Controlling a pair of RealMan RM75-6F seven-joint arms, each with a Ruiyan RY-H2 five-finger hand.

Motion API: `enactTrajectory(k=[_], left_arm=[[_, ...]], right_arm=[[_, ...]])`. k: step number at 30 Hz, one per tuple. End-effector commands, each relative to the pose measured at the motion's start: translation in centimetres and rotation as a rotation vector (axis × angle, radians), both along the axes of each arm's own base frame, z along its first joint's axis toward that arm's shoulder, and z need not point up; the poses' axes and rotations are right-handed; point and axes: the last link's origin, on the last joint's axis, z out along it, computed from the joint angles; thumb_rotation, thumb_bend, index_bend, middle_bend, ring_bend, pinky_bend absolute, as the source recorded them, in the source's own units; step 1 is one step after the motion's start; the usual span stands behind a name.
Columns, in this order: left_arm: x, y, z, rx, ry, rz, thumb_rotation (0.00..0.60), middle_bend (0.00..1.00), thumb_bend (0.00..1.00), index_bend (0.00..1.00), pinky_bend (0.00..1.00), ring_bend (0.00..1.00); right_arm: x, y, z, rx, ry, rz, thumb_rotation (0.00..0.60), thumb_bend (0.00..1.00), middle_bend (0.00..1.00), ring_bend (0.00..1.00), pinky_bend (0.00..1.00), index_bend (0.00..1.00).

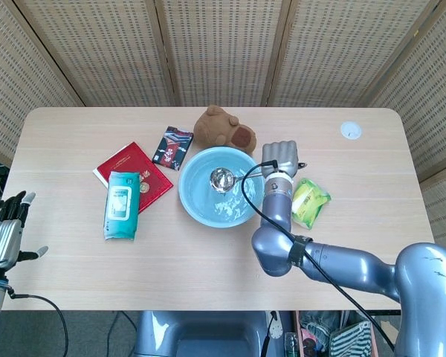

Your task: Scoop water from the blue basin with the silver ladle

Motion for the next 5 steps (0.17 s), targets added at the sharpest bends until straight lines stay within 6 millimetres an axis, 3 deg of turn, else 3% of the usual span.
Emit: enactTrajectory(k=[1,5], left_arm=[[0.0,-0.04,-0.02,-0.001,-0.001,0.0,0.6,0.0,0.0,0.0,0.0,0.0],[0.01,-0.07,0.01,-0.001,-0.001,0.0,0.6,0.0,0.0,0.0,0.0,0.0]], right_arm=[[0.07,0.1,0.08,0.002,0.005,-0.003,0.6,0.96,0.94,0.87,1.0,0.72],[0.09,0.12,0.11,0.003,0.007,-0.007,0.6,0.96,0.94,0.87,1.0,0.72]])
